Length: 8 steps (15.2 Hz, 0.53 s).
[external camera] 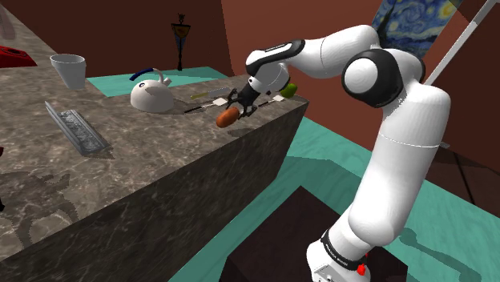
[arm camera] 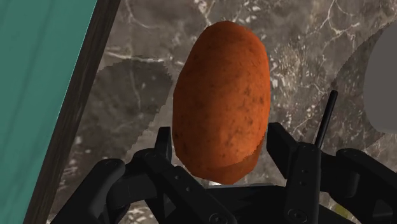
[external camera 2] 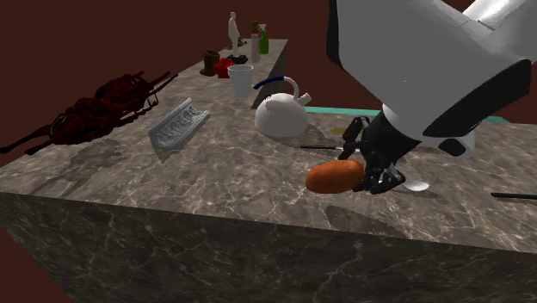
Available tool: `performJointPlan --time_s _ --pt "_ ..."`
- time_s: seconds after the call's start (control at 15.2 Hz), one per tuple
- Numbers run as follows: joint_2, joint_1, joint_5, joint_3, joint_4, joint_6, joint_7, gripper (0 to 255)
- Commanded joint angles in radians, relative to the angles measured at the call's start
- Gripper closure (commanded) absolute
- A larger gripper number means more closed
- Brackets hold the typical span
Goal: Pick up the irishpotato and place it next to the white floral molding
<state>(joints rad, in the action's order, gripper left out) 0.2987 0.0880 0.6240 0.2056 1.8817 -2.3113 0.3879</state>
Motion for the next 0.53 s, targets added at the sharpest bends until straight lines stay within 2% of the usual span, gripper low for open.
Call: performJointPlan --time_s 0.0,0.46 --pt "-0.011 -0.001 -0.013 0.004 -0.011 0.019 0.015 255" --pt "-0.051 -0.005 -0.053 0.016 -0.049 0.086 0.064 255"
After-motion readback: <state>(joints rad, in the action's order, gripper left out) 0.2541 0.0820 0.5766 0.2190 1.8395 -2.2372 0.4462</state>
